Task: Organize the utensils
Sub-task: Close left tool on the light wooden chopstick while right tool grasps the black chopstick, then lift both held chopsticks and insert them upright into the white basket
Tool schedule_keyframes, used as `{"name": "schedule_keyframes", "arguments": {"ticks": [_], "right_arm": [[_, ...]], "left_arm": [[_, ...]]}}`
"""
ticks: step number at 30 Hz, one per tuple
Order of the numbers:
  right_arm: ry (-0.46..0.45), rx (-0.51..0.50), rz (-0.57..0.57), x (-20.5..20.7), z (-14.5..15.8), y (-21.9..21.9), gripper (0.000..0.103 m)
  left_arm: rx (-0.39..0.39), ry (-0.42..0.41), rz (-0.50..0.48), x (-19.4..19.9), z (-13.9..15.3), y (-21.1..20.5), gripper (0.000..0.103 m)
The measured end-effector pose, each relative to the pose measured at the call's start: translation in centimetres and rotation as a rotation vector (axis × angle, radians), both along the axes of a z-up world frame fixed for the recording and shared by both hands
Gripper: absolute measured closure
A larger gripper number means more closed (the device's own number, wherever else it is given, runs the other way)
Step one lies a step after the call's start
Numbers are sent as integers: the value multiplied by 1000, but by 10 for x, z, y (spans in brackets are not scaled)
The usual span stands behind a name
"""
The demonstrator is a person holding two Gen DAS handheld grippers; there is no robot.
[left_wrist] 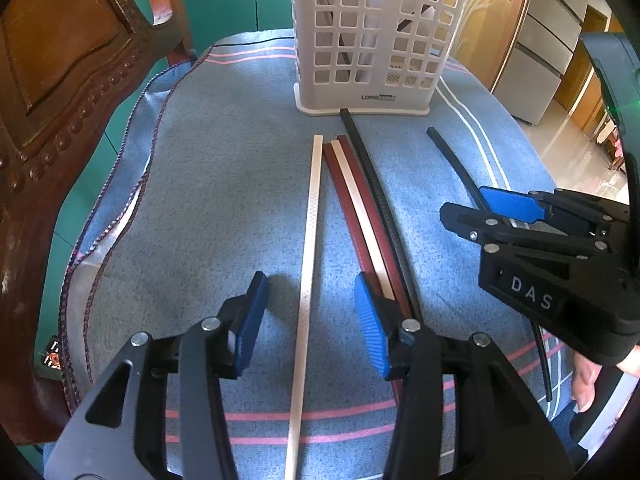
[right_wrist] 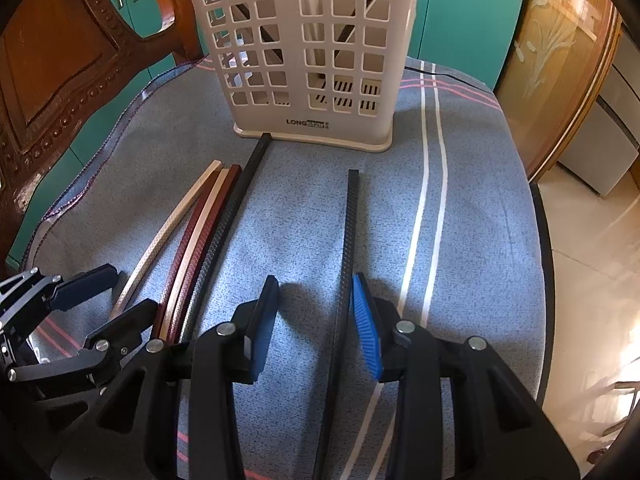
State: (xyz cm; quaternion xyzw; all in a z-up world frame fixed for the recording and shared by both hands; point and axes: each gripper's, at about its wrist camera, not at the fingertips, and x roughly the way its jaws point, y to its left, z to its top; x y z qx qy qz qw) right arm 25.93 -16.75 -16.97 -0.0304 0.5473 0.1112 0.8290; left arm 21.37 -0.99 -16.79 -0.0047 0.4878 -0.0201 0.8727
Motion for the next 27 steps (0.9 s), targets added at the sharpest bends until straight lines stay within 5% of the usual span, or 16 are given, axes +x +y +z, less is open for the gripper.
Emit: {"name": "schedule_keyframes", "arguments": {"ticks": [11, 13, 17, 21, 27], "right_arm": [[35, -22, 11, 24, -3, 8, 65], [33, -22, 19, 24, -4, 8, 67], [43, 7, 16, 26, -3, 2, 95], [58, 53, 13, 26, -1, -3, 97], [-20, 160, 7, 11, 44, -23, 97]], "left_arm": [[13, 30, 14, 35, 1, 5, 52], [12, 26, 16, 37, 2, 6, 66], [1, 24, 12, 41, 3, 10, 96], [-72, 13, 23, 39, 11, 20, 96], [-183, -105, 34, 22, 67, 41, 97]]}}
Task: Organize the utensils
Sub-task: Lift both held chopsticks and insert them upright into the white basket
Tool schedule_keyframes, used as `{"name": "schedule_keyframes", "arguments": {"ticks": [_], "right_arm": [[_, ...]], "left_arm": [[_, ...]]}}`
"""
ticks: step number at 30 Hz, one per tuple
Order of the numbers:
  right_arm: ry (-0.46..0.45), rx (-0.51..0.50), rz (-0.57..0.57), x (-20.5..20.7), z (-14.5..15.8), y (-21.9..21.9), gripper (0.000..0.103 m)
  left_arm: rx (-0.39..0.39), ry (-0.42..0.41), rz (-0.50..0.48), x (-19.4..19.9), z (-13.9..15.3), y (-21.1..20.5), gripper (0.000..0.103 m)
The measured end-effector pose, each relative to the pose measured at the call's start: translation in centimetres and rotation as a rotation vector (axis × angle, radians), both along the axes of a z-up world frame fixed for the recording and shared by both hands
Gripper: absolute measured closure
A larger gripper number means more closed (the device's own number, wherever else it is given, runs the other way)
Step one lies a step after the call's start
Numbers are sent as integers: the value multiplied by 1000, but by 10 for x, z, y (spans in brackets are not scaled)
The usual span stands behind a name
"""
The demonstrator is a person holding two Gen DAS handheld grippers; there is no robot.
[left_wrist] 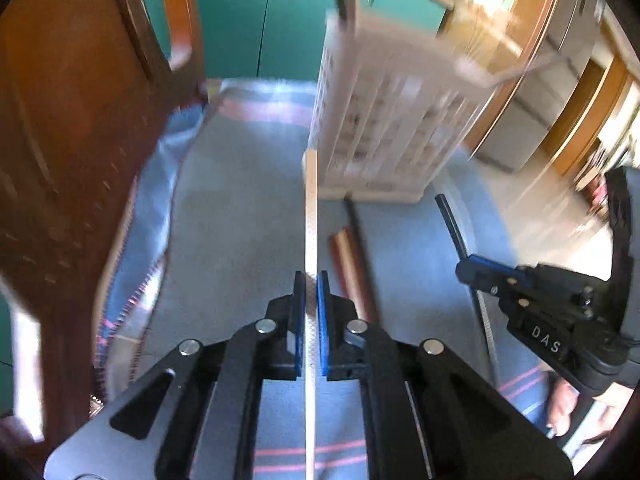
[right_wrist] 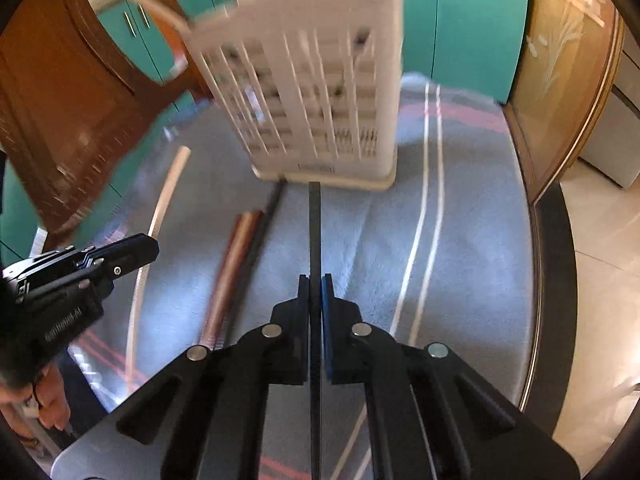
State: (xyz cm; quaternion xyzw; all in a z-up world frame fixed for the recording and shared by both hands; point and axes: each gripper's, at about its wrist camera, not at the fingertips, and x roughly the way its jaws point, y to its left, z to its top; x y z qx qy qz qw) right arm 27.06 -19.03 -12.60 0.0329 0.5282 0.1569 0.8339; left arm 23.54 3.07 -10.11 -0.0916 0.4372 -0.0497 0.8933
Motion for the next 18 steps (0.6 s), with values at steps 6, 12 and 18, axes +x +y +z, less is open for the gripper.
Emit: {"name": "schedule_keyframes", "arguments": {"ticks": [6, 12, 18], "right_arm": [[-162, 107, -1, -24, 80, -23, 97], [-332, 207, -37, -28, 153, -43, 97], [-667, 281, -173, -1, 234, -58, 97]], "left_arm": [[-52, -182, -16, -31, 76, 6, 97], [-76, -369, -33, -37, 152, 10, 97], [-63, -648, 30, -8, 227, 6, 96]]}}
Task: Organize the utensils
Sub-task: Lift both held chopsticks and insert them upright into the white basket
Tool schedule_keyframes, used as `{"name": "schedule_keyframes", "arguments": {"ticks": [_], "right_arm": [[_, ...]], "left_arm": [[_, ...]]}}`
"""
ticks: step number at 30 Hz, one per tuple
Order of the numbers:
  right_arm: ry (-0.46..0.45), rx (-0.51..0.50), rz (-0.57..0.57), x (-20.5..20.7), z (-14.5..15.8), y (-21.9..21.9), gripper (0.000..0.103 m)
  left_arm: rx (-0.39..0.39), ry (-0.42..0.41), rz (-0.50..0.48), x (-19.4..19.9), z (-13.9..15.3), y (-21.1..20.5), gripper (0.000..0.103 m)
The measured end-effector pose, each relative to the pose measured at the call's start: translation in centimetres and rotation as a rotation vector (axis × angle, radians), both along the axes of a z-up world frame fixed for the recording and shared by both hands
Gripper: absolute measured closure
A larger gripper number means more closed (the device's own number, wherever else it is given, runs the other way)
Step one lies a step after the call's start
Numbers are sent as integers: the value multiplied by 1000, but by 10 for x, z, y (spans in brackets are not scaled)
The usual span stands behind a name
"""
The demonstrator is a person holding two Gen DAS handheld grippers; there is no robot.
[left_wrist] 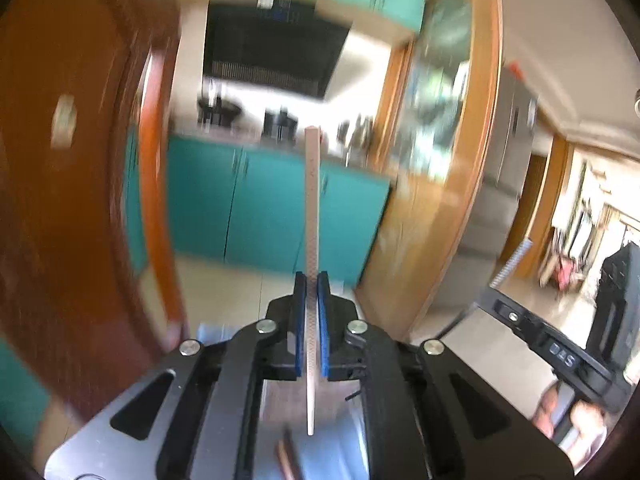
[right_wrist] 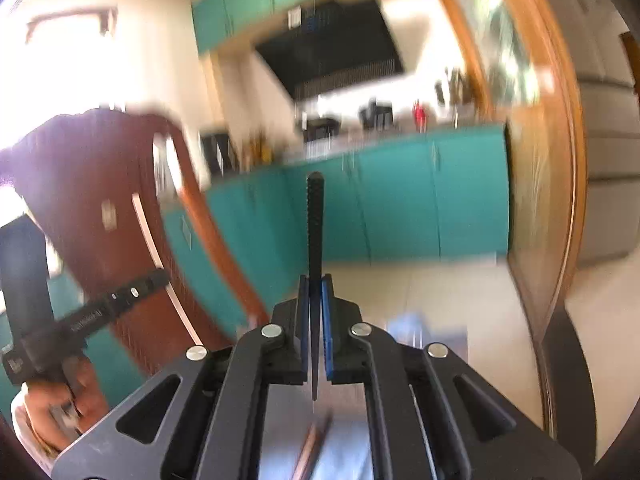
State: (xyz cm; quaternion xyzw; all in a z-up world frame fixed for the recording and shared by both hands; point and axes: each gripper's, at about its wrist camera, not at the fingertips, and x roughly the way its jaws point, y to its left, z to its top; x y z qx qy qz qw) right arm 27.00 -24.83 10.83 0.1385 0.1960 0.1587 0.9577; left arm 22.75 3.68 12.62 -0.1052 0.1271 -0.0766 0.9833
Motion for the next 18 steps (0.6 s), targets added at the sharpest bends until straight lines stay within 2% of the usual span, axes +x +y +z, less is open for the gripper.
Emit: {"name": "schedule_keyframes", "arguments": {"ticks": [2, 4, 9, 14, 18], "right_arm": [[-85, -25, -71, 7, 9, 1, 97], [-104, -54, -106, 18, 6, 3, 97], [-9, -111, -108, 42, -37, 13, 97], [55, -115, -90, 41, -78, 15, 97], [93, -118, -86, 32, -95, 15, 97]], "left_arm": [[37, -51, 59, 21, 7, -6, 96], [65, -41, 85, 46, -2, -10, 96], [43, 41, 127, 93, -44, -6, 96], [46, 66, 131, 100, -75, -12, 96], [32, 93, 126, 93, -88, -11, 96]]}}
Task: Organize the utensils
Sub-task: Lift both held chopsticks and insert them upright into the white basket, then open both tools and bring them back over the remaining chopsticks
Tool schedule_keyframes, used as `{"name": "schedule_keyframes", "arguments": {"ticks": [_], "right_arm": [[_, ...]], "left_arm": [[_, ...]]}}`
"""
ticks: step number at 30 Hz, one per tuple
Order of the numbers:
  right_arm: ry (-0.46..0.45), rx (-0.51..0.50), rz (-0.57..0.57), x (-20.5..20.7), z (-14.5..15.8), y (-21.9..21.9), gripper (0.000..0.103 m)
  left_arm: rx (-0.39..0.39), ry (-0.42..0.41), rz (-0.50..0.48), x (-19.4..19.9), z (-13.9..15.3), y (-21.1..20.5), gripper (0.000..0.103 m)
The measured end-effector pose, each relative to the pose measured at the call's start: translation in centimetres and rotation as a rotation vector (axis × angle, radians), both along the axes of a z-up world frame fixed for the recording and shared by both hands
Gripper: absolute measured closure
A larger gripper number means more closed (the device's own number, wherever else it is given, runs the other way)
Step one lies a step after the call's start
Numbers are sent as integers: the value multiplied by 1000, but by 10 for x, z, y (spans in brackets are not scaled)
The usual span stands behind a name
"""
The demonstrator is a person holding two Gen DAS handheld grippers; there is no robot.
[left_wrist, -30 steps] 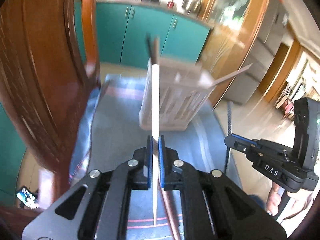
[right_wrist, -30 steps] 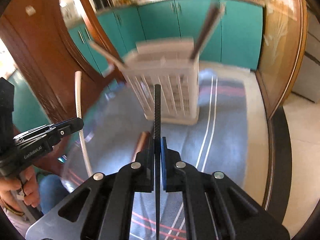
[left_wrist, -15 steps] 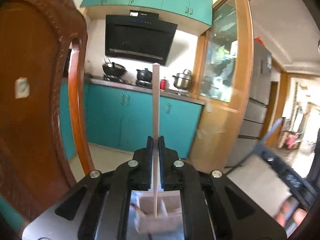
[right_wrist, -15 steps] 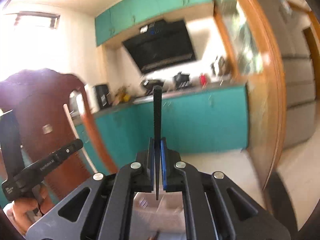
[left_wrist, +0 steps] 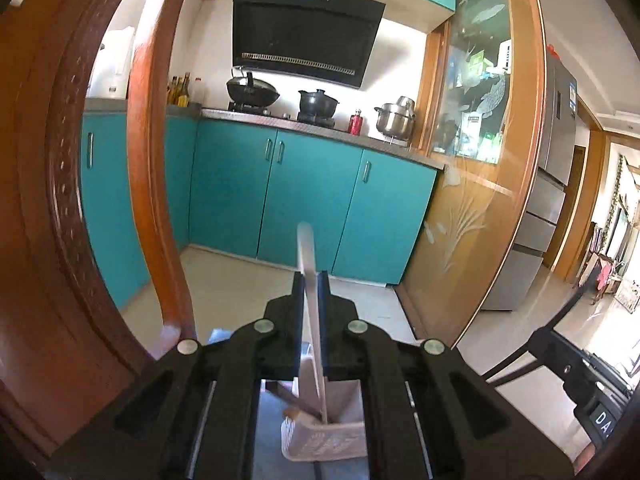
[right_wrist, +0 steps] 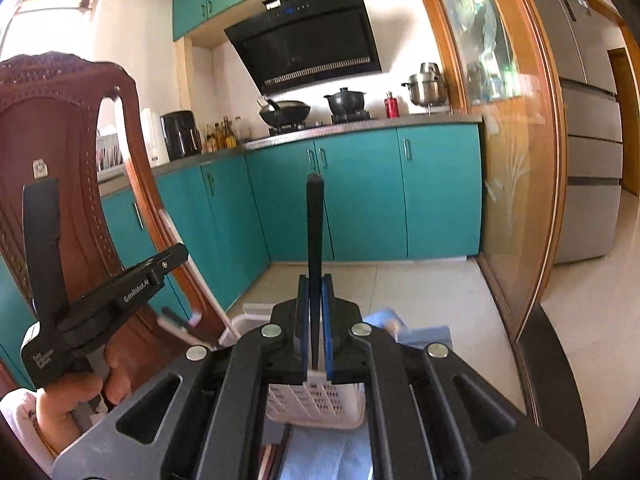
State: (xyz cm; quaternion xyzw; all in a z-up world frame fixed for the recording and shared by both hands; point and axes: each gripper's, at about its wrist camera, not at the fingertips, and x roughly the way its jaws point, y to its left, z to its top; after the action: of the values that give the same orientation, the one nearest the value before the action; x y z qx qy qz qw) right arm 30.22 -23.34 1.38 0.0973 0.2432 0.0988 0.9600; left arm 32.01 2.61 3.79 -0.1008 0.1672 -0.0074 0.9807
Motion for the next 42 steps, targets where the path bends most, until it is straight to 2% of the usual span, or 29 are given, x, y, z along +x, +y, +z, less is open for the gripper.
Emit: {"name": "schedule_keyframes", "arguments": {"ticks": [2, 4, 5, 6, 7, 10, 13, 15, 16, 18, 19, 21, 23, 25, 28, 31, 34, 35, 36, 37, 39, 42], "right_arm": [[12, -17, -7, -8, -4, -1, 94], [12, -13, -14, -19, -4, -5, 82], [6, 3, -15, -26, -2, -10, 71], [0, 19, -17, -32, -1, -13, 65], [-11, 36, -20, -40, 1, -18, 64], [-68, 93, -21, -74, 3, -38, 64], [-141, 111, -65, -119, -12, -55, 54], [-128, 68, -96, -132, -33, -58, 47], [-94, 41, -96, -133, -48, -59, 46], [62, 17, -67, -127, -92, -63, 46], [104, 33, -54, -127, -106, -66, 46], [173, 73, -35, -131, -135, -72, 46], [185, 97, -12, -129, -137, -71, 46], [152, 112, 20, -129, -137, -65, 42], [216, 90, 36, -123, -145, -53, 42], [183, 34, 49, -126, -140, -39, 42], [186, 19, 57, -126, -140, -35, 42], [188, 21, 54, -127, -140, -34, 42], [190, 26, 52, -126, -140, -35, 42], [190, 35, 51, -127, -140, -37, 42], [192, 56, 46, -129, -139, -41, 42], [195, 86, 33, -133, -138, -48, 42]], "left_arm": [[-5, 5, -1, -6, -2, 3, 91], [-3, -6, -1, -16, 0, 6, 84], [-5, -12, 0, -21, 0, 7, 81], [-13, -21, 5, -29, 1, 10, 73], [-25, -28, 9, -38, 3, 12, 66], [-39, -13, 3, -70, -6, 18, 60], [-47, 139, -30, -97, -46, 14, 58], [-62, 258, -68, -103, -79, 8, 58], [-66, 349, -91, -108, -106, 3, 58], [-80, 457, -108, -117, -140, -4, 58], [-84, 506, -117, -123, -156, -7, 58], [-67, 551, -128, -133, -174, -13, 58], [-40, 560, -133, -141, -182, -16, 58], [-37, 570, -133, -145, -191, -20, 58], [2, 559, -133, -148, -190, -27, 58], [22, 569, -147, -151, -192, -35, 58], [61, 576, -168, -155, -193, -49, 58], [75, 576, -175, -155, -195, -56, 60], [84, 574, -182, -157, -195, -58, 71], [97, 575, -197, -158, -195, -65, 76], [132, 563, -196, -162, -195, -73, 78], [141, 548, -206, -167, -194, -81, 79]]}}
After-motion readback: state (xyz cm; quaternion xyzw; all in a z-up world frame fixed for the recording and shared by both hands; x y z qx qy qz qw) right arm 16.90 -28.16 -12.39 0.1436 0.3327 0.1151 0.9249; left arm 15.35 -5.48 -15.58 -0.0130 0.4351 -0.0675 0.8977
